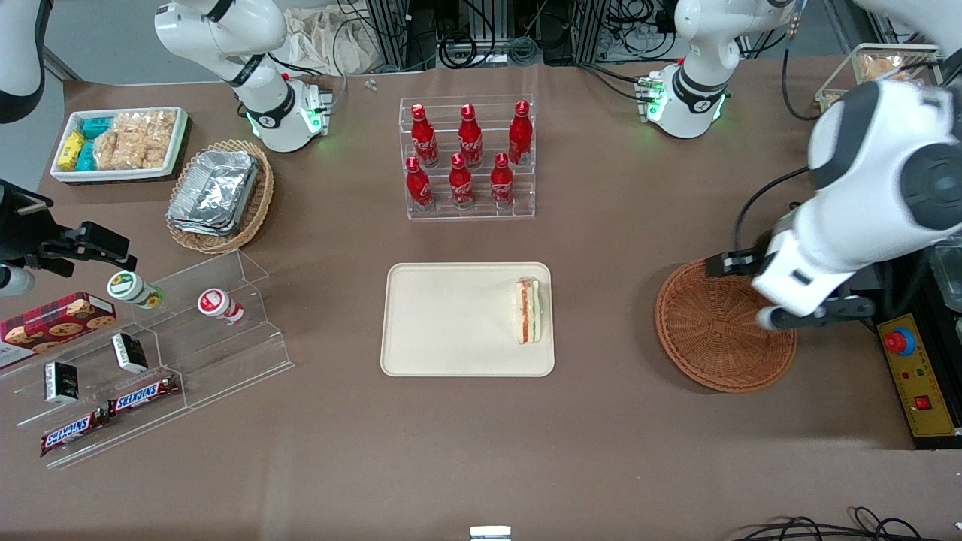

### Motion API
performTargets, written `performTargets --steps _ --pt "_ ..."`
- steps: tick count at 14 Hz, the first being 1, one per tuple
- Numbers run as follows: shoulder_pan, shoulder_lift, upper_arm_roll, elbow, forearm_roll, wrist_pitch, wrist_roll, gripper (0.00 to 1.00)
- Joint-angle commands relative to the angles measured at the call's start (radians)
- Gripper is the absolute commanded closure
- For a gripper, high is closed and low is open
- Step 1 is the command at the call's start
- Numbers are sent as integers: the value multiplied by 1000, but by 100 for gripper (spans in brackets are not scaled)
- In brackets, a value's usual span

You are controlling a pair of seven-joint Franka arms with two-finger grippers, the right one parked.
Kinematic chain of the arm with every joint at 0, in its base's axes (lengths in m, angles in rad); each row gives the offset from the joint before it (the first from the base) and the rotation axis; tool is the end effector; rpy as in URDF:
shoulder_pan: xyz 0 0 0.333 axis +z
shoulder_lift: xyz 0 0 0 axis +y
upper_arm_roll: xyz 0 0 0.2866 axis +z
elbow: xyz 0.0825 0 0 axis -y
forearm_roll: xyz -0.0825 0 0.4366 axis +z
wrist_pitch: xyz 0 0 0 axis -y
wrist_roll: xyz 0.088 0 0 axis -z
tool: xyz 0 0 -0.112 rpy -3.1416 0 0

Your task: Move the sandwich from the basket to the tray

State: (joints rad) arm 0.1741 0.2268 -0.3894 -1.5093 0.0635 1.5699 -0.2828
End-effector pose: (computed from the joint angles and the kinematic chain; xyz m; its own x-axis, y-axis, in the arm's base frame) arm 0.6452 -0.1141 0.4881 0.9866 0.0661 -0.1491 0.0639 -0.9978 -0.0197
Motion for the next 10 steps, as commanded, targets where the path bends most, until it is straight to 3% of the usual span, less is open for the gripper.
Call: performTargets --steps 1,3,5,10 --pt "-120 -193 229 -204 -48 30 192 0" --pt "-160 -257 315 -294 -48 82 276 0" --pt "-150 -276 322 -324 -48 90 338 0" --pt "-134 -211 328 -217 -37 70 395 0"
